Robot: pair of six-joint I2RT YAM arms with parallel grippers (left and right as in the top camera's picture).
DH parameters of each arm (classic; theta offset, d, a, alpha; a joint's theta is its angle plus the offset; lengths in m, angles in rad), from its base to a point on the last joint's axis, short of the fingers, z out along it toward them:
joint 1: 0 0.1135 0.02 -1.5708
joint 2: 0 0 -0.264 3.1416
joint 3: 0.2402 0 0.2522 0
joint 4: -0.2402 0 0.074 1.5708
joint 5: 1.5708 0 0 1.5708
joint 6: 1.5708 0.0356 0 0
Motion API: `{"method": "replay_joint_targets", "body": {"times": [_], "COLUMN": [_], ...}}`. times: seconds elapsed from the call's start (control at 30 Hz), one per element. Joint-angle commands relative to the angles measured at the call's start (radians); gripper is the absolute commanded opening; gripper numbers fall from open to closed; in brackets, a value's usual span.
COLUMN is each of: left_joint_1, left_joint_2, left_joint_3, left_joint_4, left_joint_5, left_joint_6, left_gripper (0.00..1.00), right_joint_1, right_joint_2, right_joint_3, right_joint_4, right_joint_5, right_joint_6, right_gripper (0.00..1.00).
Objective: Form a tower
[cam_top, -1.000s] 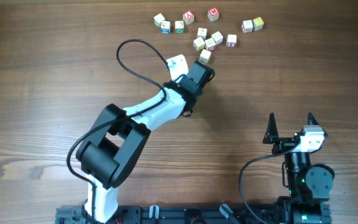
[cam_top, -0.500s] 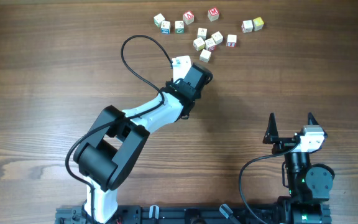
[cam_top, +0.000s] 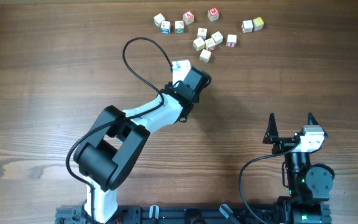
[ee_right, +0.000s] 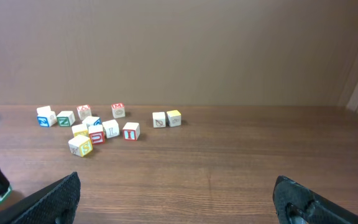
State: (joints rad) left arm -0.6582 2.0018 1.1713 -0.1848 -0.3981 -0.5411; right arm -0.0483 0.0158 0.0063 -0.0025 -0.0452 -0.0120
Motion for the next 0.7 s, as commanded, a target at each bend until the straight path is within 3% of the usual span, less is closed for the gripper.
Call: {"method": "replay_joint_targets", "body": {"times": [0.0,0.1,0.23,0.67], "left_joint_1": [0.009,0.009,0.009,0.010], "left_joint_2": [0.012,0.012,0.012,0.012], "left_joint_3": [-0.016,-0.016,-0.016,-0.016], "left_joint_4": [-0.005,-0.005,0.002,0.013], "left_joint_5": [0.016,0.015,0.015,0.014], "left_joint_6": [0.013,0.014,0.015,0.109], "left_gripper": [0.40,0.41,0.28,0.26], "right_joint_1": [0.005,0.005,0.005,0.005], "right_joint_2": [-0.002,-0.002,-0.002,0.000], "right_joint_3": [0.000,0.000,0.000,0.000], "right_joint_4": [0.003,0.003,0.003,0.003], "right_joint_5": [-0.016,-0.016,-0.016,-0.016], "right_joint_6": [0.013,0.013,0.013,0.013], "right_gripper": [1.00,1.00,1.00,1.00]}}
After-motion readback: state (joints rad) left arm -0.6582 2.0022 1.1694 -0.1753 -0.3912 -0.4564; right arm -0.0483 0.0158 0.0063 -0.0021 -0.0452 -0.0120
